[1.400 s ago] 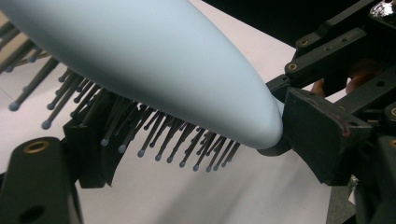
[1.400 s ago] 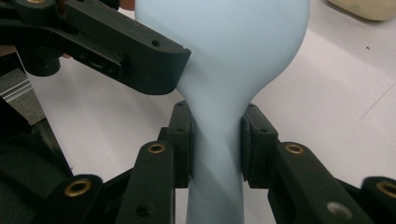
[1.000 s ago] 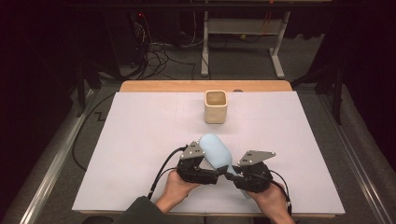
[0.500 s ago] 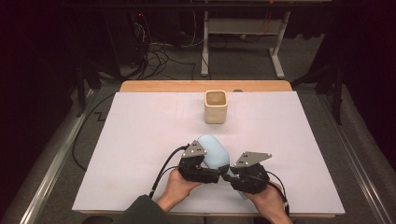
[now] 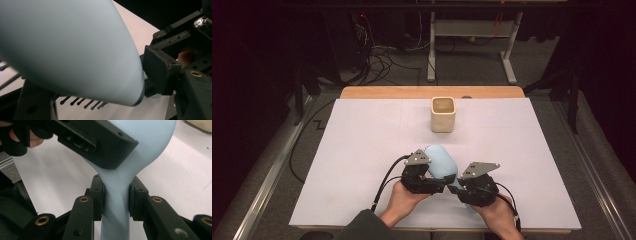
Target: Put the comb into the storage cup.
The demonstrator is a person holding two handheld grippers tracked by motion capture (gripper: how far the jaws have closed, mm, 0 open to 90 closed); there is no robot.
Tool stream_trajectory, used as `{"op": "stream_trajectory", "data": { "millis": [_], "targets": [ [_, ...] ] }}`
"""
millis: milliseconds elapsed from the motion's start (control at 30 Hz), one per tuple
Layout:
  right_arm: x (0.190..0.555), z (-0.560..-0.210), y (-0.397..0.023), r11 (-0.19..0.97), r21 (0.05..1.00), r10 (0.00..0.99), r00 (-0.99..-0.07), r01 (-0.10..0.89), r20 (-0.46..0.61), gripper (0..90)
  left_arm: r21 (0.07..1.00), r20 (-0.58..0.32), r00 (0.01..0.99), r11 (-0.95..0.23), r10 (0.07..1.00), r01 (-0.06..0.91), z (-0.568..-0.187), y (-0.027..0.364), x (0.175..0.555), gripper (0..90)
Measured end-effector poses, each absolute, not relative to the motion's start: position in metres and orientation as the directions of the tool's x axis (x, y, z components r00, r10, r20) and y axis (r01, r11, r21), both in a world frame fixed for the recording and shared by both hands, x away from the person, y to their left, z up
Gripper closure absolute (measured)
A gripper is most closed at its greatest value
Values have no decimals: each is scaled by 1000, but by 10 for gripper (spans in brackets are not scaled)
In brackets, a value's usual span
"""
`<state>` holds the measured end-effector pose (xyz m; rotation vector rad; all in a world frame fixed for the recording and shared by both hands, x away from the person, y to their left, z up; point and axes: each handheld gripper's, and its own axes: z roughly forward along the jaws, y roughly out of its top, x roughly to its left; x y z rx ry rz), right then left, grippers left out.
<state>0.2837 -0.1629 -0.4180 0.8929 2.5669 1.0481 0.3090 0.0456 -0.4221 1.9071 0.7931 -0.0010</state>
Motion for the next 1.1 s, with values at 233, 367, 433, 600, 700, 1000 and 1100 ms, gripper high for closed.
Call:
{"op": "stream_trajectory", "data": {
  "millis": [233, 367, 433, 600, 700, 1000, 1100],
  "targets": [
    [283, -416, -161, 555, 705, 611, -791, 442, 15, 707, 814, -349, 785, -250, 512, 525, -418, 50, 307, 371],
    [283, -416, -159, 557, 705, 609, -793, 438, 12, 706, 816, -352, 790, -249, 502, 522, -415, 54, 306, 391],
    [283, -415, -159, 557, 707, 606, -796, 435, 12, 705, 817, -361, 794, -244, 490, 523, -413, 55, 305, 418],
    [285, -414, -157, 550, 714, 604, -797, 433, 17, 704, 811, -376, 793, -243, 478, 532, -406, 56, 306, 495],
    [286, -412, -156, 549, 718, 601, -799, 429, 18, 704, 810, -372, 798, -254, 475, 529, -401, 57, 306, 506],
    [286, -411, -153, 556, 724, 578, -816, 409, 17, 704, 806, -355, 813, -289, 462, 517, -394, 59, 305, 525],
    [285, -410, -153, 552, 732, 570, -821, 399, 18, 704, 811, -334, 821, -303, 462, 501, -390, 60, 302, 527]
  ]
}}
